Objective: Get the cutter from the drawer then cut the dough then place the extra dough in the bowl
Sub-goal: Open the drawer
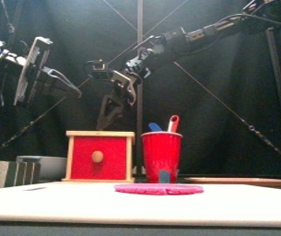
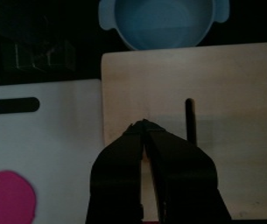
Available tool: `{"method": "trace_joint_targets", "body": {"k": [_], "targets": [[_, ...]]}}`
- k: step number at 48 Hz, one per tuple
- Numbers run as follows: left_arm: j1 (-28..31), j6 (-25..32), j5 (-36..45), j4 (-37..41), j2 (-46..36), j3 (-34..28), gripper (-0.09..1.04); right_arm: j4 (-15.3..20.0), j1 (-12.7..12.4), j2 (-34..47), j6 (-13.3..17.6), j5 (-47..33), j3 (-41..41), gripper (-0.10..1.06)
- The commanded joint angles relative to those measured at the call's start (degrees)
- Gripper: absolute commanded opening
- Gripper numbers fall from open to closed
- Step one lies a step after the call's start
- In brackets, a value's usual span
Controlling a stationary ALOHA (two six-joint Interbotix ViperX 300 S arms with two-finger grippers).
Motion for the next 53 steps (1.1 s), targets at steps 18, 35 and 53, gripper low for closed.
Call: {"method": "trace_joint_targets", "body": {"k": [18, 35, 53], "targets": [[-4.3, -14.2, -1.2, -0.6, 8.3, -2.2, -0.02, -2.8, -0.5, -1.1, 0.4, -0.4, 2.1, 0.03], [-8.9, -22.4, -2.2, -3.2, 21.5, -11.3, 0.08, -4.4, -0.1, -1.1, 0.6, 0.1, 2.0, 0.03], [-9.8, -33.7, -3.7, -11.0, 27.2, -11.9, 0.6, -4.5, 0.0, -1.1, 0.6, 0.9, 1.7, 0.03]]}}
